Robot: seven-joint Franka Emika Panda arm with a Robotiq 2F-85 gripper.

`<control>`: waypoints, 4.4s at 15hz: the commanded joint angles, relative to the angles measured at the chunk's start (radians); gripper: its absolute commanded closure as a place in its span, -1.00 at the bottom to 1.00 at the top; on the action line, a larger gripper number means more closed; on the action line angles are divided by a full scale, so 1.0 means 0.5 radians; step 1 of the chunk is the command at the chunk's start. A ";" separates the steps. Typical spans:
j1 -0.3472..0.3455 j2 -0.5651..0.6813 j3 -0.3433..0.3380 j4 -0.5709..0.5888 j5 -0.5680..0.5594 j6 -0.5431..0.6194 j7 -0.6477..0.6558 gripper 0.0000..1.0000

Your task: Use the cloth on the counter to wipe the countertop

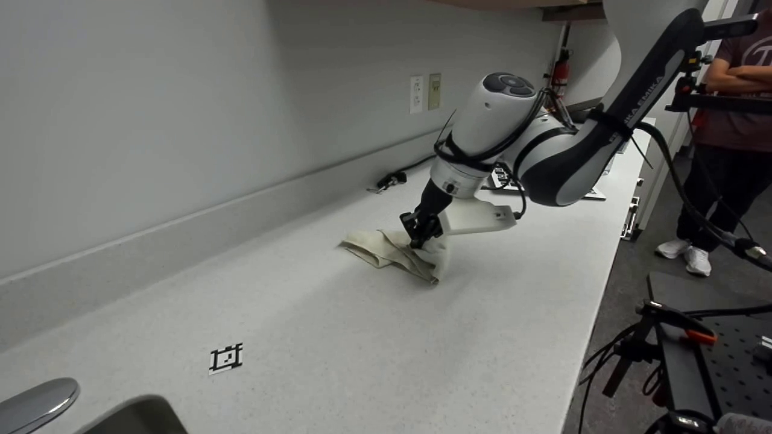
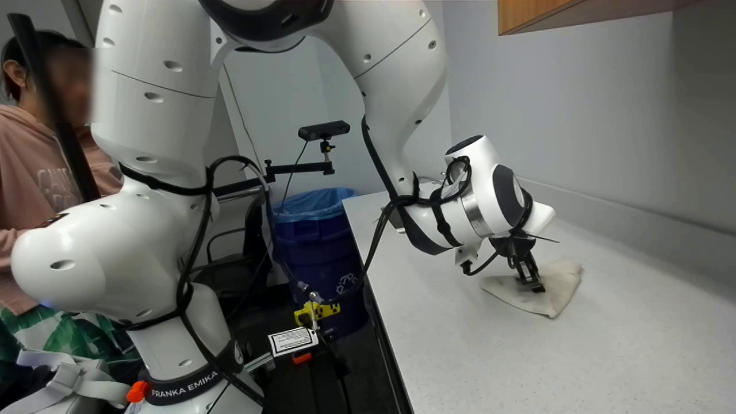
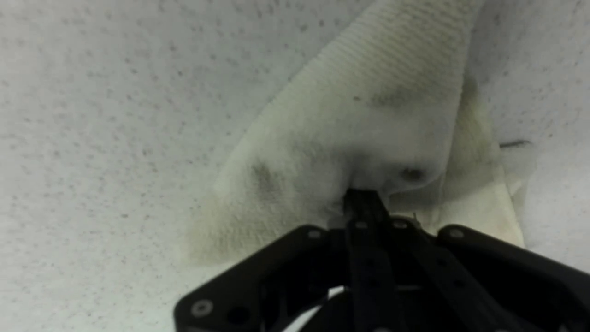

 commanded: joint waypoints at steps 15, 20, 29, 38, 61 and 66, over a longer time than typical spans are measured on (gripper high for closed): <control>-0.841 -0.567 0.800 -0.453 0.620 -0.255 -1.109 1.00; -0.981 -0.688 0.967 -0.475 0.869 -0.157 -1.297 1.00; -1.293 -0.772 1.429 -0.556 1.487 -0.096 -1.723 1.00; -1.582 -0.748 1.746 -0.518 1.781 -0.141 -1.989 -0.13; -1.991 -0.715 2.062 -0.596 1.901 -0.147 -2.045 -1.00; -1.991 -0.715 2.062 -0.596 1.901 -0.147 -2.045 -1.00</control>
